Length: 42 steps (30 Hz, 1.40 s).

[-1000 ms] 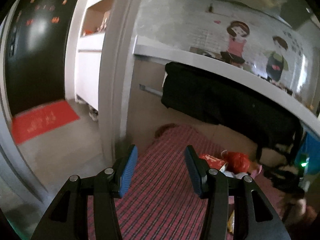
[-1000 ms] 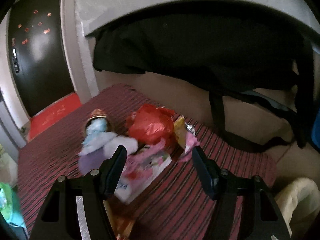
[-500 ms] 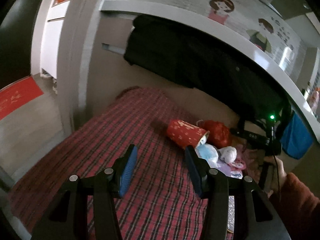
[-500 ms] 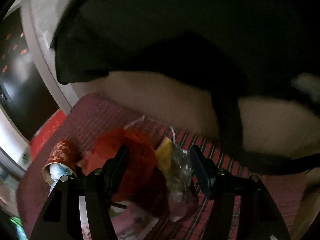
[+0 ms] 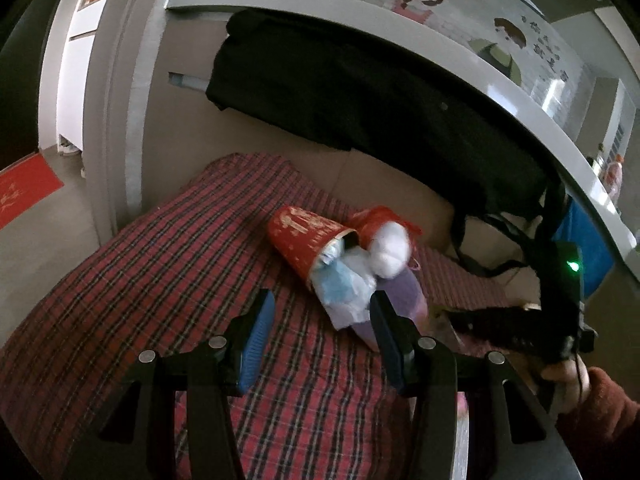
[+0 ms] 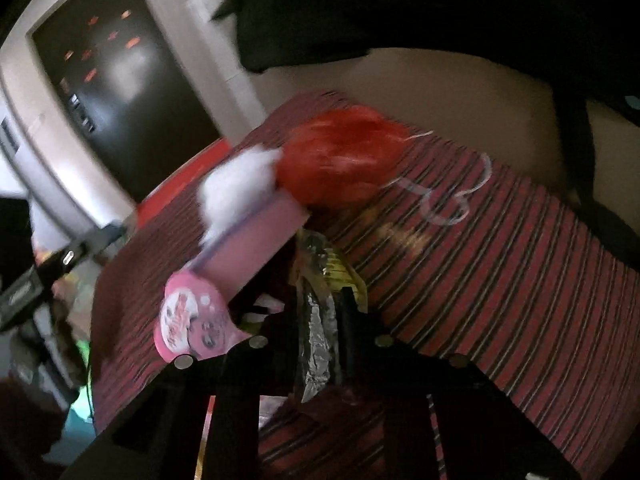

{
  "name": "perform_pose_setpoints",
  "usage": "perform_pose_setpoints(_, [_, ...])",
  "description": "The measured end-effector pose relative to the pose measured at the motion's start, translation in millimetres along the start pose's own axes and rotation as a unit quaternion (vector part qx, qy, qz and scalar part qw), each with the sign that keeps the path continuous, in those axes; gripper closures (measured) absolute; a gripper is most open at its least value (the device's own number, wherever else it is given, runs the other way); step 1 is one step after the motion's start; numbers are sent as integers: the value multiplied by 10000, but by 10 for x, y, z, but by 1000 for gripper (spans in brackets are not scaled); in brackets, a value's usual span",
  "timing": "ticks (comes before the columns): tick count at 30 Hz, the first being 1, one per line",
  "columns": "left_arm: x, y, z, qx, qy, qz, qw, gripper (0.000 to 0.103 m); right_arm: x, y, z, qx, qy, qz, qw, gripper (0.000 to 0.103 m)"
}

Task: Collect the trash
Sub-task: 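Move both tools back over the table toward the remaining trash, then grasp the foil wrapper with the right tool while the left tool grasps the silver lid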

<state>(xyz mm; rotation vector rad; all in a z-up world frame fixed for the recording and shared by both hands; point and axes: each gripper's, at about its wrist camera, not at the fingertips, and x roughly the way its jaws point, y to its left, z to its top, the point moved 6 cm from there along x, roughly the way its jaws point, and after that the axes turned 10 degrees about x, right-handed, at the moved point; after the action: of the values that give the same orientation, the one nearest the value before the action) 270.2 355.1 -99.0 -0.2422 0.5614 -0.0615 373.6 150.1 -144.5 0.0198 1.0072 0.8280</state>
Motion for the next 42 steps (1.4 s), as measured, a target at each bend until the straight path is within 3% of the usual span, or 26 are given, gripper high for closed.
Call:
perform_pose_setpoints(7, [61,-280,-25,195,82,-201,9996,52,-563,-53,-251,-75,-537,-338,9980,92])
perform_pose_setpoints(15, [310,-776,273,363,17,-731,9967,48,-1199,-296,-371,181,-1206,-687,9902,93])
perform_pose_setpoints(19, [353,-908,348,290,-20,-791,9964,48,-1237,-334,-490,214,-1134,-587,9916,92])
perform_pose_setpoints(22, [362,-975,306,388,8,-736,9965,48,-1155,-293,-610,106,-821,-328,9960,75])
perform_pose_setpoints(23, [367,-988,278,411,43,-717,9966,48,-1143,-270,-657,54,-764,-284,9967,58])
perform_pose_setpoints(24, [371,-988,251,420,84,-703,9966,48,-1141,-260,-690,4,-771,-299,9966,50])
perform_pose_setpoints(33, [263,-954,38,379,240,-675,9967,48,-1373,-445,-807,154,-1071,-503,9929,50])
perform_pose_setpoints(37, [277,-1098,-188,569,609,-873,9927,48,-1476,-489,-882,115,-1111,-577,9921,50])
perform_pose_setpoints(42, [300,-1249,-415,870,907,-908,9879,48,-1361,-494,-1029,78,-719,-482,9962,50])
